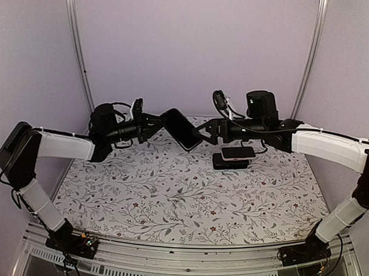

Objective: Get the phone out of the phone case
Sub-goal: Remove the bottom right corner of the phone case from the phone.

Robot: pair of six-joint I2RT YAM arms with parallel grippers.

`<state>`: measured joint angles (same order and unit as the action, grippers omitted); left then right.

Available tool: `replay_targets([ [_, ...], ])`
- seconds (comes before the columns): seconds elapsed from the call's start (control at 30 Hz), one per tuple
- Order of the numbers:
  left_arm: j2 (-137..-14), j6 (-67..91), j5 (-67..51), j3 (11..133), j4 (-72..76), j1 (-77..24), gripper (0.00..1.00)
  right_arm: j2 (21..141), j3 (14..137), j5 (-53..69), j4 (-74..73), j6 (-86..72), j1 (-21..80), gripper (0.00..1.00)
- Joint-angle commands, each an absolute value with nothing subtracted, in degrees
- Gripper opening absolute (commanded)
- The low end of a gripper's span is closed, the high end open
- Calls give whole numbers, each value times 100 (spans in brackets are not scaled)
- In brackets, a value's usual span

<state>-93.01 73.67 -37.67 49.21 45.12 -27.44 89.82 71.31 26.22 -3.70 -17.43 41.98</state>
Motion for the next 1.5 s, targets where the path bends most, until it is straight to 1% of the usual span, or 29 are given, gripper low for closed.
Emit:
replay_targets([
  [0.0,-9063,7965,-3933,4870,6089,-2663,0,8559,6570,3537,868,-2394,3894,99],
  [0.3,-9040,8526,-3842,4935,6956,-2726,0,8270,5892,4125,1956,-3174,3498,98],
  [0.6,-9055,8544,-3842,5046,7109,-2946,0,8426,5940,4175,2120,-3452,3455,97],
  [1.27,-9098,8716,-3930,5123,7668,-3056,0,8713,5827,4264,2121,-3738,3338,95],
  [1.47,-9076,8568,-3920,5123,7419,-3067,0,8687,5836,4401,2142,-3746,3329,95],
])
